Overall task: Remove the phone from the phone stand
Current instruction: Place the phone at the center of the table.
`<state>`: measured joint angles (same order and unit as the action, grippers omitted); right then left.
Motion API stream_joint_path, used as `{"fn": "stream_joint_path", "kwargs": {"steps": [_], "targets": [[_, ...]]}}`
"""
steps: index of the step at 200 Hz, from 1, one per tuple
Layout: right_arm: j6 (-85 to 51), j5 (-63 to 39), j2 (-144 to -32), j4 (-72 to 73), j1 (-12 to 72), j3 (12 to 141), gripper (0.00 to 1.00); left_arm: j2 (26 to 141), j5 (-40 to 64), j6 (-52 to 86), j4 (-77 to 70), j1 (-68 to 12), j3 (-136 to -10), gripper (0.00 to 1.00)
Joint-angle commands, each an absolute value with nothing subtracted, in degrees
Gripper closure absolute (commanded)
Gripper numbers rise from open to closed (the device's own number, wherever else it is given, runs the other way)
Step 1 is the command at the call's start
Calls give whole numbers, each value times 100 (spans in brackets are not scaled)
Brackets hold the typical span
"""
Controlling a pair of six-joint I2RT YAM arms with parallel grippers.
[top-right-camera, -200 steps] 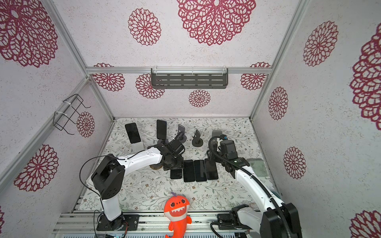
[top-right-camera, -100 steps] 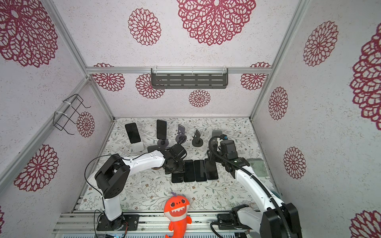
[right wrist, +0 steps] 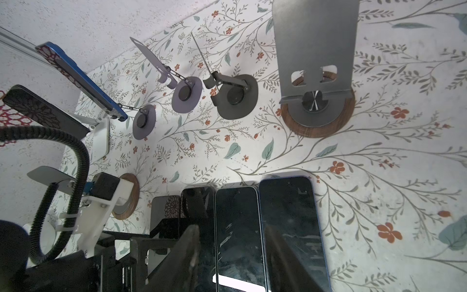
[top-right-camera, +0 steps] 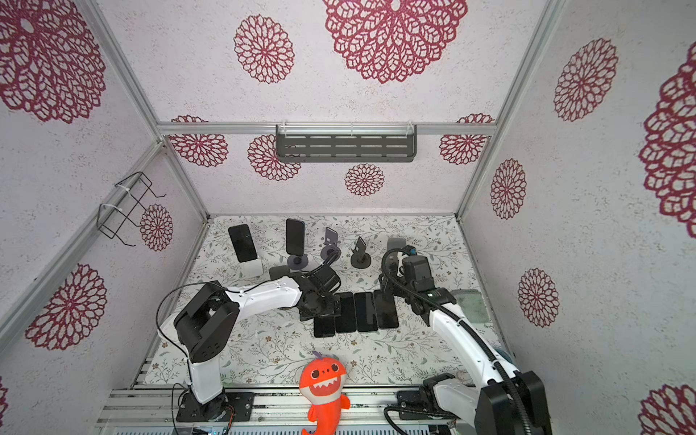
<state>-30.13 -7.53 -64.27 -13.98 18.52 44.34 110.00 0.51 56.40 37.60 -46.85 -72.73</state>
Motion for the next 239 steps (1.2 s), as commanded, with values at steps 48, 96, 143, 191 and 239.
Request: {"fn": "stream_joint_path", "kwargs": {"steps": [48, 96, 143, 191, 239], "targets": [[-3091, -646, -6253, -1378, 1828, 4344, 53, 10915, -38, 5662, 3722, -4669, -7301, 7], [-2989, -738, -6291, -1578, 1828, 4413, 52, 10615, -323, 5225, 4147, -4667, -7612, 2], [-2935, -572, -6214, -2075, 1828, 4501, 50, 9952, -588, 4544, 4372, -4667, -7699, 2], [-2915, -633, -6321, -2033, 1828, 4439, 35, 8945, -1026, 3693, 4023, -4642, -7676, 2], [-2575, -906, -6499, -1993, 1827, 4567, 13, 8284, -1047, 3254, 3455, -4019, -8036, 2]]}}
